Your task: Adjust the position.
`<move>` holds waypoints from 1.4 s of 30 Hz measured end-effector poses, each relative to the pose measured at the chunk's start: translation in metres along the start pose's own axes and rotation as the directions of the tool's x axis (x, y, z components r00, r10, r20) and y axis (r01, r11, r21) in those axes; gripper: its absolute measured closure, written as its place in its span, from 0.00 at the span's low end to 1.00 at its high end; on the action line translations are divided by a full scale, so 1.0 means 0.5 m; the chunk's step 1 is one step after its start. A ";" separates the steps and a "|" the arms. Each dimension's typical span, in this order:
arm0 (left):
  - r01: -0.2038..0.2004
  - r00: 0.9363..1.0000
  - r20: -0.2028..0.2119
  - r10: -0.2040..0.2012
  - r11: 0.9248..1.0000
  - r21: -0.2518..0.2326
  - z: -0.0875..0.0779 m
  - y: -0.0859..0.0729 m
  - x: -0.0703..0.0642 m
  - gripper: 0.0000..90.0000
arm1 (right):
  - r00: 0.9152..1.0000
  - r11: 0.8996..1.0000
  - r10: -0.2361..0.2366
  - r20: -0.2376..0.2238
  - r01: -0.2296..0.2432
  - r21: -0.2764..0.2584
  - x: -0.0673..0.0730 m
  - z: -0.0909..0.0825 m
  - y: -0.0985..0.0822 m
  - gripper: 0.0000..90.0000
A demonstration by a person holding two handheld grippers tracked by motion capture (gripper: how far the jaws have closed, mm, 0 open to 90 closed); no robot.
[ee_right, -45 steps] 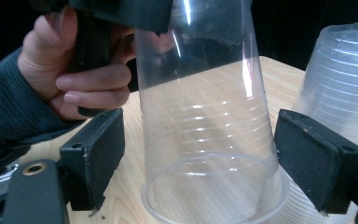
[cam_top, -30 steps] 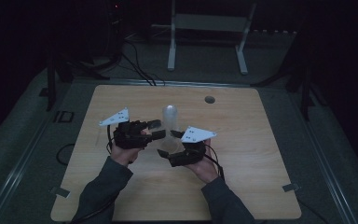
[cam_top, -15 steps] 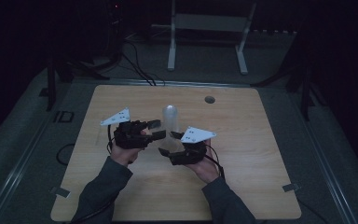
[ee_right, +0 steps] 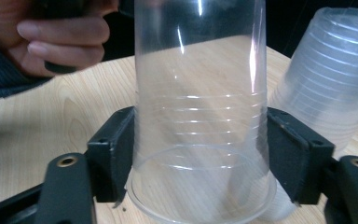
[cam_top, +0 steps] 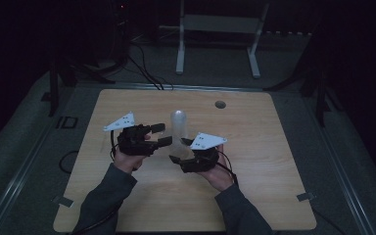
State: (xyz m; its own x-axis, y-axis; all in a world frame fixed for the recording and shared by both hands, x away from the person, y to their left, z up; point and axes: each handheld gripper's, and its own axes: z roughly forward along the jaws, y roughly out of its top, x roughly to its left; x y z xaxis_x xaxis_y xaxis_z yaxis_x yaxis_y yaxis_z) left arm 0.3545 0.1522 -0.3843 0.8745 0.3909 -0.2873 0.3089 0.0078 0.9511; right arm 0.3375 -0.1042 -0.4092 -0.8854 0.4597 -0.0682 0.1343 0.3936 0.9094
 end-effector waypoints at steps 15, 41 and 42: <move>-0.024 0.999 -0.022 0.024 0.999 0.026 -0.014 0.010 0.000 0.30 | 0.999 0.997 -0.041 0.029 0.039 0.070 -0.013 -0.016 0.007 0.34; -0.087 0.994 -0.053 0.092 0.991 0.104 -0.028 0.027 -0.004 0.31 | 0.994 0.978 -0.109 0.026 0.103 0.183 -0.031 -0.027 0.020 0.34; -0.090 0.994 -0.055 0.096 0.990 0.109 -0.027 0.027 -0.005 0.31 | 0.993 0.977 -0.112 0.026 0.105 0.187 -0.031 -0.028 0.020 0.34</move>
State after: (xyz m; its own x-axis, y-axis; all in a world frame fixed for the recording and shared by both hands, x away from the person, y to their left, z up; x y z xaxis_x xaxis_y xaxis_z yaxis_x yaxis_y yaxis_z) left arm 0.3517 0.1639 -0.3692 0.8782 0.4401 -0.1874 0.2679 -0.1279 0.9549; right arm 0.3466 -0.1187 -0.3935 -0.8831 0.4332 -0.1801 0.1211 0.5814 0.8045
